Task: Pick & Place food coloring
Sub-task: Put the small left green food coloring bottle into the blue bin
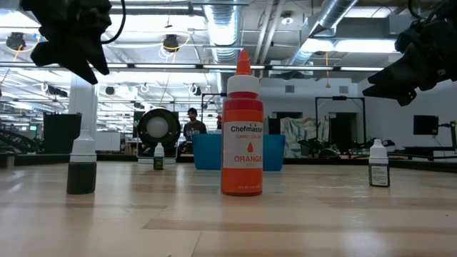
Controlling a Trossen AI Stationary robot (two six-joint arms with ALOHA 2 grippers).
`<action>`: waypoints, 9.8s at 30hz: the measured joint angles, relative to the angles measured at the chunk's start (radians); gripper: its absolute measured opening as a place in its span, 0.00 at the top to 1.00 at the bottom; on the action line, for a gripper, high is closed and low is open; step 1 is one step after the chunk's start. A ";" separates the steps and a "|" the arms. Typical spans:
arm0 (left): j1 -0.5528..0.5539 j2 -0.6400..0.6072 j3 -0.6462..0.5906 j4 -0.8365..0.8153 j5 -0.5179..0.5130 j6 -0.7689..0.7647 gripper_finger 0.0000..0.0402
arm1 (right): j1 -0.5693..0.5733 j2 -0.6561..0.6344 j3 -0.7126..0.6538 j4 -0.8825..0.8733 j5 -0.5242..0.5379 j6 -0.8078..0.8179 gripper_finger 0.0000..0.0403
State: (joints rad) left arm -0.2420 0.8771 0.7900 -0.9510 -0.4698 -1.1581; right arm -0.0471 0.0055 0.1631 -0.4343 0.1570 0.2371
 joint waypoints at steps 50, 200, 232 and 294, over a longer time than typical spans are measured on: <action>0.286 0.579 -0.008 0.515 0.190 0.179 0.28 | 0.000 0.000 0.000 -0.008 0.001 -0.001 0.49; 0.581 1.102 0.735 0.458 0.136 0.736 0.84 | -0.003 0.007 0.000 -0.037 0.029 -0.029 0.49; 0.573 1.106 0.593 0.521 0.087 0.618 0.84 | -0.002 0.007 0.000 -0.038 0.028 -0.036 0.49; 0.576 1.170 0.582 0.554 0.137 0.638 0.60 | -0.002 0.006 0.000 -0.037 0.027 -0.026 0.49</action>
State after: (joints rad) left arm 0.3336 2.0472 1.3718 -0.3971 -0.3329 -0.5201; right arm -0.0486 0.0116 0.1631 -0.4713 0.1837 0.2107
